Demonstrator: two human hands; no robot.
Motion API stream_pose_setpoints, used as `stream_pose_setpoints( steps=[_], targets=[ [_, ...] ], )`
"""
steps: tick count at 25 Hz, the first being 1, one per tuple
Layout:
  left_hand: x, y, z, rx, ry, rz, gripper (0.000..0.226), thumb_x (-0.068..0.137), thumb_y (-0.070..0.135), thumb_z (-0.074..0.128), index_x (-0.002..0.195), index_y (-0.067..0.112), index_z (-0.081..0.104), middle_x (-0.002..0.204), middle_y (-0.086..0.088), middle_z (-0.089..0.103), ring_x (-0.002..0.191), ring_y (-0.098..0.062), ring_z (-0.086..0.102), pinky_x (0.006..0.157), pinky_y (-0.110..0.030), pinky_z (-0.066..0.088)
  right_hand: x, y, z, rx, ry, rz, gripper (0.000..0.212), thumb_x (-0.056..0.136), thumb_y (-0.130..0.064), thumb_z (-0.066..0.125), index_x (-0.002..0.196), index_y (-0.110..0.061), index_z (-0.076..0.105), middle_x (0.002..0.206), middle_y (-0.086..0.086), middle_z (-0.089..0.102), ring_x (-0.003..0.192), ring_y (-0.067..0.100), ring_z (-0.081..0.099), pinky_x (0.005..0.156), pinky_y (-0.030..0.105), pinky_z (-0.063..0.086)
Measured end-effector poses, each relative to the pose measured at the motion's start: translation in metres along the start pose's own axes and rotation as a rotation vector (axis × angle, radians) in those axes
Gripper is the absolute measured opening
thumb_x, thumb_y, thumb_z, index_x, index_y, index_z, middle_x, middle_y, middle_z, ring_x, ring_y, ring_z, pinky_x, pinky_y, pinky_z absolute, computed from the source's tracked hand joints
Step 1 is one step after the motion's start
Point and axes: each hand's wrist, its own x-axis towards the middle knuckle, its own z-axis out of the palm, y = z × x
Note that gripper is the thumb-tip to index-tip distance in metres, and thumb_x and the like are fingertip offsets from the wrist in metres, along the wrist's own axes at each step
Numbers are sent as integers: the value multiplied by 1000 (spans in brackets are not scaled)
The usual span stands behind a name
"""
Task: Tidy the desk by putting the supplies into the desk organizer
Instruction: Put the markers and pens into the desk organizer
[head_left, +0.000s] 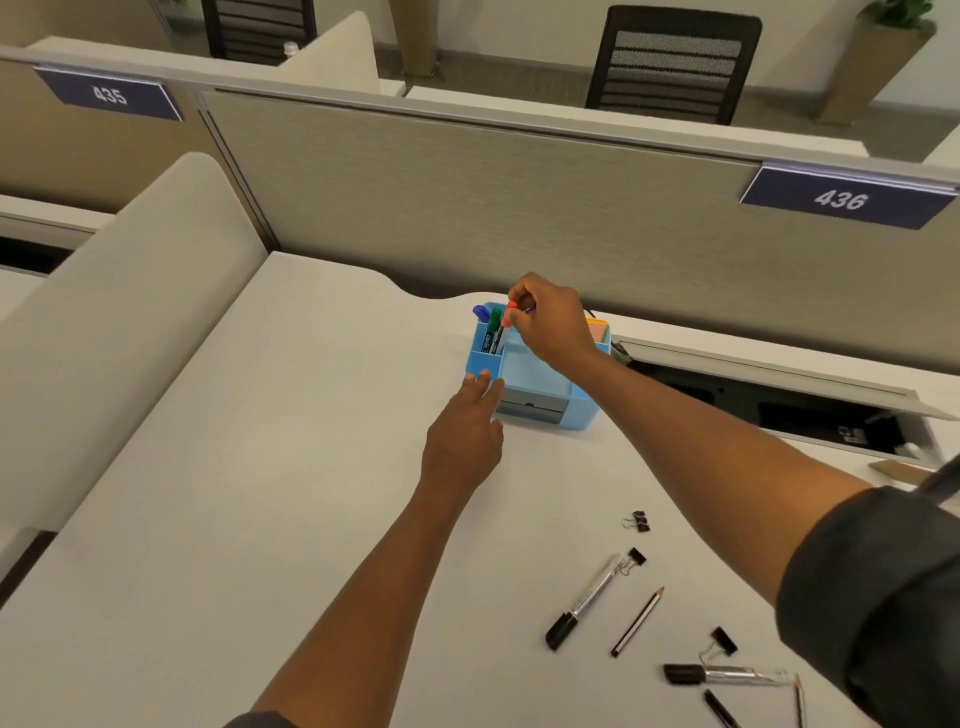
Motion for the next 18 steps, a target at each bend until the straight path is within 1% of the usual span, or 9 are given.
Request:
stream_pose_setpoints(
  steps=[2,5,7,9,11,13,14,15,18],
  targets=[
    [1,-1,0,-20,5,7,59,100,28,49,152,27,23,160,8,16,147,-11,12,108,-30,37,-1,6,11,-69,-42,-10,8,87,-17,67,94,-15,64,87,2,70,78,11,65,71,29,55],
    [2,-2,1,-22,-1,16,59,100,28,49,153,27,22,160,8,15,147,-11,13,109,-29,35,0,12,18,-145,-74,-1,6,88,-20,66,92,-17,64,88,2,71,81,14,66,71,27,53],
    [3,-2,2,-23,-2,20,60,100,29,49,153,27,21,161,8,14,147,-11,12,109,-27,34,0,13,19,-174,-105,0,4,89,-20,65,91,-18,63,88,4,71,81,15,66,74,32,56],
    [2,-2,2,-21,-6,24,61,100,30,49,153,27,19,161,7,13,148,-11,11,109,-27,34,-1,11,18,-196,-123,7,6,90,-19,64,95,-17,63,90,5,70,82,16,66,75,36,57],
    [1,-1,2,-17,-11,28,63,100,30,49,153,26,18,161,7,11,148,-11,8,109,-27,34,-2,9,16,-203,-122,19,13,91,-19,64,102,-15,62,95,6,69,84,16,64,73,32,55],
    [0,0,2,-9,-25,33,65,99,30,50,154,26,15,162,7,8,148,-11,5,109,-28,34,-7,7,11,-205,-94,14,17,92,-18,62,109,-14,61,95,5,67,81,13,60,66,21,46],
    [-1,0,2,-1,-38,33,67,99,30,51,154,26,14,162,7,6,148,-12,3,110,-29,33,-10,6,7,-207,-75,4,18,93,-17,60,110,-13,61,94,5,66,79,12,58,64,19,41],
    [-2,1,2,13,-52,33,70,98,31,53,154,26,12,162,6,3,149,-12,1,111,-31,32,-15,6,2,-208,-54,-7,18,93,-16,60,111,-13,62,93,5,67,78,13,58,64,19,41],
    [-10,6,4,46,-67,33,72,96,35,55,154,26,12,162,5,1,149,-15,3,114,-34,28,-33,13,-22,-200,-9,5,17,92,-16,58,107,-14,64,97,5,69,84,19,61,70,30,48]
  ],
)
